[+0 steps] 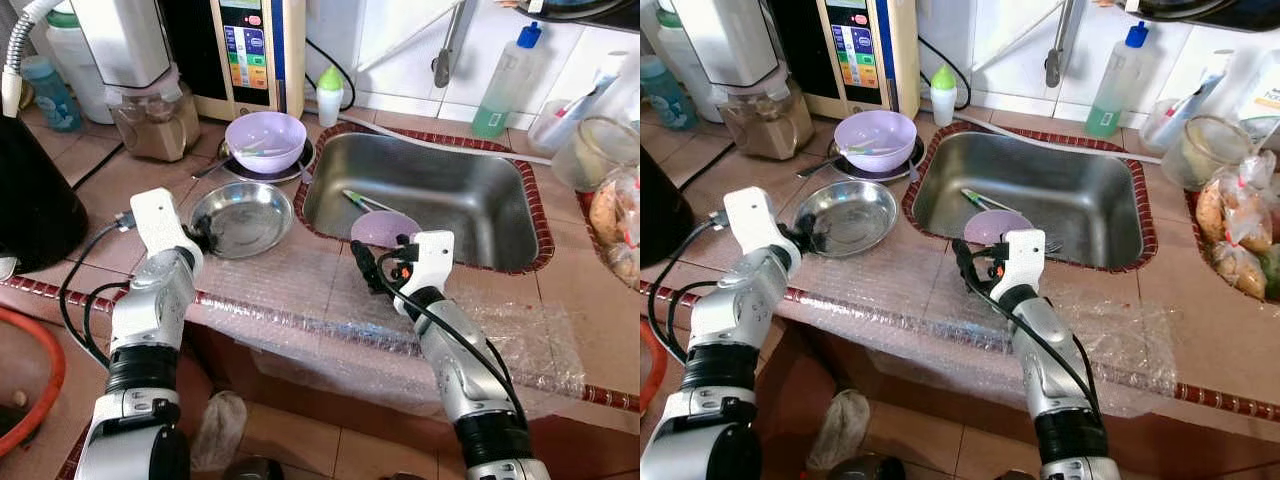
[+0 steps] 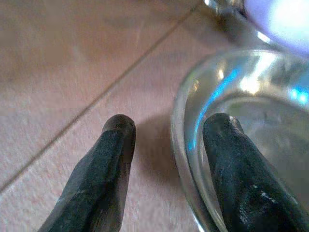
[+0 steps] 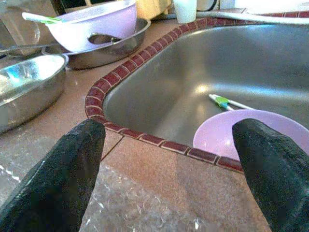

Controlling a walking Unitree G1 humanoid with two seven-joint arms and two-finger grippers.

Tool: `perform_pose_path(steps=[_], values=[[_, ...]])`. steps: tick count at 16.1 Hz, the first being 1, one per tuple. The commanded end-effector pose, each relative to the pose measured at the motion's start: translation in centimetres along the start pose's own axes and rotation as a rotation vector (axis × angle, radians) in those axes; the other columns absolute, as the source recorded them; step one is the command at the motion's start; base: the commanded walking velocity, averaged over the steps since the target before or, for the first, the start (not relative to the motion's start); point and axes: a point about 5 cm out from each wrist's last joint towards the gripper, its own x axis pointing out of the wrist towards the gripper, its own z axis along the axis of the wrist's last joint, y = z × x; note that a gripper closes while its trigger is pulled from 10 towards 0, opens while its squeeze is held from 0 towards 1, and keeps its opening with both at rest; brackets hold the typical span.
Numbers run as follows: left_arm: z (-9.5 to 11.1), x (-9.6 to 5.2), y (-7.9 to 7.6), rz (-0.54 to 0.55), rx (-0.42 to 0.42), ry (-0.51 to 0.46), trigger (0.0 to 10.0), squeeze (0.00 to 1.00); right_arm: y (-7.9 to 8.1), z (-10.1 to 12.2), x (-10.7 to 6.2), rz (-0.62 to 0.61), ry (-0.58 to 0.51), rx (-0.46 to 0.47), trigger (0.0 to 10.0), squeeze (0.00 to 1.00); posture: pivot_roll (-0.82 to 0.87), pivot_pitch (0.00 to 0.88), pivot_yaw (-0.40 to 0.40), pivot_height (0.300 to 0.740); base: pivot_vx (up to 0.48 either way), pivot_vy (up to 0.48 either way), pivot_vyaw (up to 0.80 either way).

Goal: Kitchen organization

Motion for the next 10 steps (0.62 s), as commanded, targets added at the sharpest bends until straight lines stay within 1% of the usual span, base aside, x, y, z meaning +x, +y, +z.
perform_pose_path(steps=[1, 2, 3, 6, 8, 9, 10], values=[[-0.16, -0.15, 0.22, -0.007, 0.007, 0.018, 7.1, 0.00, 0.04, 0.13, 0.22, -0.001, 0.001, -0.002, 10.0, 0.00, -0.01, 0.000, 0.030, 0.740, 0.000, 0.000, 0.00], [-0.34, -0.19, 0.20, -0.020, 0.008, 0.034, 5.5, 0.00, 0.07, 0.13, 0.26, 0.000, 0.002, -0.004, 10.0, 0.00, -0.01, 0.000, 0.030, 0.740, 0.000, 0.000, 0.00], [-0.50, -0.21, 0.00, -0.052, 0.003, 0.052, 0.0, 0.00, -0.02, 0.14, 0.37, -0.001, 0.003, -0.007, 10.0, 0.00, -0.01, 0.000, 0.029, 0.740, 0.000, 0.000, 0.00], [-0.78, -0.23, -0.19, -0.071, -0.001, 0.077, 0.0, 0.00, -0.04, 0.08, 0.42, -0.003, 0.005, -0.011, 10.0, 0.00, -0.01, 0.000, 0.031, 0.740, 0.000, 0.000, 0.00], [-0.92, -0.23, -0.39, -0.085, -0.051, 0.095, 0.0, 0.00, 0.02, -0.11, 0.38, -0.004, 0.009, -0.013, 10.0, 0.00, -0.01, 0.000, 0.033, 0.740, 0.000, 0.000, 0.00], [-0.95, -0.21, -0.38, -0.085, -0.064, 0.103, 0.0, 0.00, 0.03, -0.19, 0.37, -0.004, 0.011, -0.012, 10.0, 0.00, -0.01, 0.000, 0.031, 0.740, 0.000, 0.000, 0.00], [-0.84, -0.18, -0.30, -0.083, -0.056, 0.099, 0.0, 0.00, 0.04, -0.19, 0.41, -0.004, 0.012, -0.012, 10.0, 0.00, -0.01, 0.000, 0.031, 0.740, 0.000, 0.000, 0.00]])
